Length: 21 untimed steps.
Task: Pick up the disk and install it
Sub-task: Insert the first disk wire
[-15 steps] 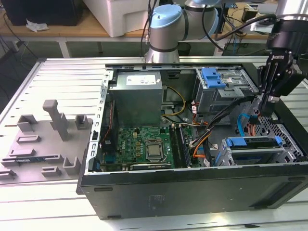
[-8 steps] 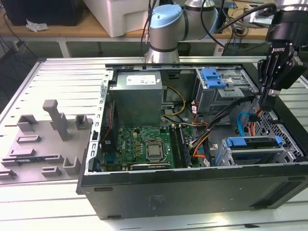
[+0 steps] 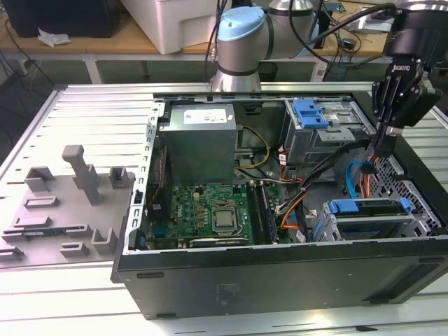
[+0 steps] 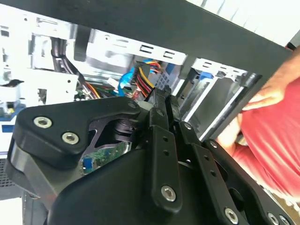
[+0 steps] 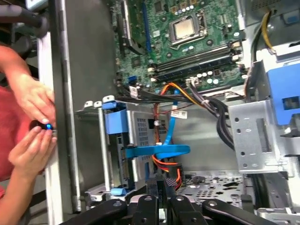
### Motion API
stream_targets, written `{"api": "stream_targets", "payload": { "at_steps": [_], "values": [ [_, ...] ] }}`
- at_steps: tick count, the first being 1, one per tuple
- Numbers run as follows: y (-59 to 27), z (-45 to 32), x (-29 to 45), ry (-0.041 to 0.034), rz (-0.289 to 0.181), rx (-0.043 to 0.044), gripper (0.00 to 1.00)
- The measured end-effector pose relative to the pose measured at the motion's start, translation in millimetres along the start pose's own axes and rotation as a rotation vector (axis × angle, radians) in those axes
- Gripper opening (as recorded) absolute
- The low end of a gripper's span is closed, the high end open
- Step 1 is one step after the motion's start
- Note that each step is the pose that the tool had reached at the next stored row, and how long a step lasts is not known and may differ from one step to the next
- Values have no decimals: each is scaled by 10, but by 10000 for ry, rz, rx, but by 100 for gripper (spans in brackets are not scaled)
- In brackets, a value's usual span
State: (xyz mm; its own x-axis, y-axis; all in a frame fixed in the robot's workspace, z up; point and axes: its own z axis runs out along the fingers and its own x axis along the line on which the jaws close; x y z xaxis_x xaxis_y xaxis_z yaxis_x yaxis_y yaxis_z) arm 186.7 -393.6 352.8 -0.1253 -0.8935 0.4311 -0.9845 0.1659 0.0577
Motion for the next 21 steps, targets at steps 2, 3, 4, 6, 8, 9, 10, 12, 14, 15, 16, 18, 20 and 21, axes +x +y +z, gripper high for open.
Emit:
{"api": "stream_targets", "payload": {
  "at_steps": [2, 3, 4, 6, 8, 9, 10, 12, 14, 15, 16, 18, 20, 21],
  "values": [
    [11, -2, 38, -242, -23, -15, 17],
    [18, -4, 52, -275, -27, -17, 17],
    [26, -9, 70, -309, -29, -18, 17],
    [53, -14, 123, -409, -34, -16, 17],
    [57, -14, 158, -479, -40, -20, 17],
    [58, -13, 179, -513, -44, -22, 17],
    [57, -12, 195, -538, -46, -24, 17],
    [52, -2, 263, -684, -61, -35, 17],
    [46, 9, 323, -863, -79, -50, 17],
    [44, 14, 352, -942, -88, -57, 17],
    [40, 21, 395, -1061, -100, -68, 17],
    [37, 27, 452, -1232, -115, -75, 17],
    [36, 29, 491, -1357, -125, -80, 17],
    [36, 29, 509, -1414, -129, -80, 17]
  ]
}}
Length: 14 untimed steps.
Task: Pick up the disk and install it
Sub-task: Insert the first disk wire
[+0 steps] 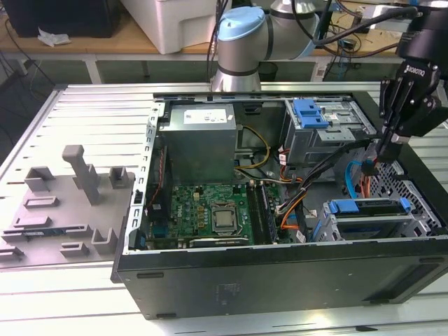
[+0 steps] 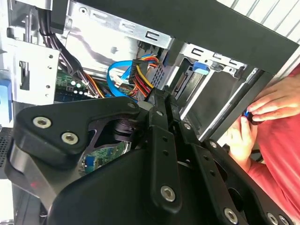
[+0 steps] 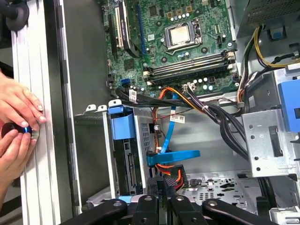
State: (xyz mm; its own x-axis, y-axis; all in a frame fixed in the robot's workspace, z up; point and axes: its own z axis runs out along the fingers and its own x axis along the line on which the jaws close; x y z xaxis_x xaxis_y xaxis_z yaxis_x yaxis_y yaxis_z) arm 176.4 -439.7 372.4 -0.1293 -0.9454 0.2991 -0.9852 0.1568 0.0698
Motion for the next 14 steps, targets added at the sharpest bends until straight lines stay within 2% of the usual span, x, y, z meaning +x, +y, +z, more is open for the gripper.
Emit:
{"api": "stream_targets", "payload": {
  "at_steps": [2, 4, 5, 6, 10, 12, 14],
  "values": [
    [1, -3, 30, -105, -8, 1, 17],
    [0, 1, 68, -490, -40, -14, 17],
    [0, 2, 84, -658, -56, -27, 17],
    [-1, 3, 95, -768, -67, -36, 17],
    [-2, -16, 166, -1102, -101, -68, 17],
    [-2, -31, 204, -1189, -109, -75, 17],
    [-3, -61, 279, -1341, -123, -84, 17]
  ]
}}
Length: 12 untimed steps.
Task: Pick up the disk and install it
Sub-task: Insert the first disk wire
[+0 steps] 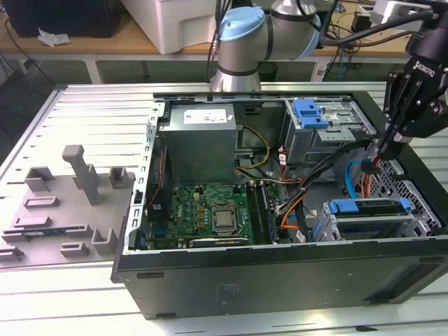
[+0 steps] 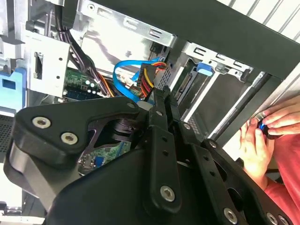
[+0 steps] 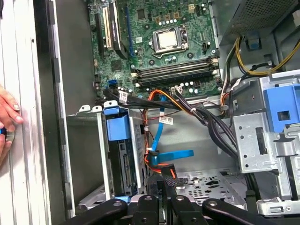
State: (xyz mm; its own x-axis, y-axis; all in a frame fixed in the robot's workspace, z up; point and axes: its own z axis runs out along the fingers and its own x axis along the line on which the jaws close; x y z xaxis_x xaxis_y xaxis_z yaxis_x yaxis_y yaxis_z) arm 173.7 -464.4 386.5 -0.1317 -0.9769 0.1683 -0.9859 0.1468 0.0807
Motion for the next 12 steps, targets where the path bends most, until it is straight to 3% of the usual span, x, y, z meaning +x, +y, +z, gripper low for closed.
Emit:
{"api": "stream_targets", "payload": {
  "at_steps": [2, 6, 12],
  "values": [
    [-2, -14, 54, -105, -9, -4, 17],
    [-7, -2, 162, -243, -22, -6, 17],
    [-8, 36, 382, -330, -29, -4, 17]
  ]
}}
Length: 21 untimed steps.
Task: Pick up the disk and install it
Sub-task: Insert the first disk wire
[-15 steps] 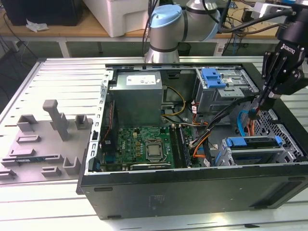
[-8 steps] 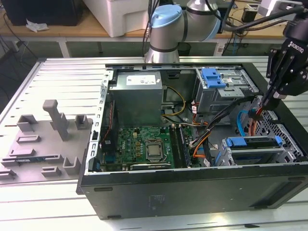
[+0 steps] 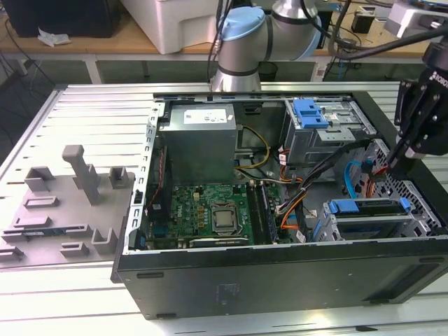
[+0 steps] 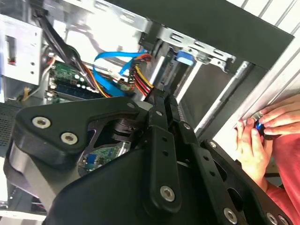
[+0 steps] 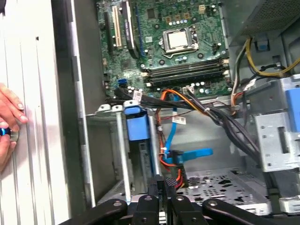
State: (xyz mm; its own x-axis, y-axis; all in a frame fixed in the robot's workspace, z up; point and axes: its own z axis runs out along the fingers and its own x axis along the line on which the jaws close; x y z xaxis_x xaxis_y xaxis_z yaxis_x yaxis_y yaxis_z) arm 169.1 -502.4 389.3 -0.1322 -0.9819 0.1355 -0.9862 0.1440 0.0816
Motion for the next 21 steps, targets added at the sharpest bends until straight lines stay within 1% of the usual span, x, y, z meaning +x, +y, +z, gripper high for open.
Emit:
{"api": "stream_targets", "payload": {
  "at_steps": [1, 2, 4, 10, 21],
  "values": [
    [6, 12, 51, -9, 0, 2, 17],
    [15, 30, 88, -16, 0, 6, 17],
    [23, 60, 103, -17, 1, 8, 17],
    [17, 161, 92, -14, 0, 11, 17],
    [15, 172, 90, -17, -1, 15, 17]
  ]
}}
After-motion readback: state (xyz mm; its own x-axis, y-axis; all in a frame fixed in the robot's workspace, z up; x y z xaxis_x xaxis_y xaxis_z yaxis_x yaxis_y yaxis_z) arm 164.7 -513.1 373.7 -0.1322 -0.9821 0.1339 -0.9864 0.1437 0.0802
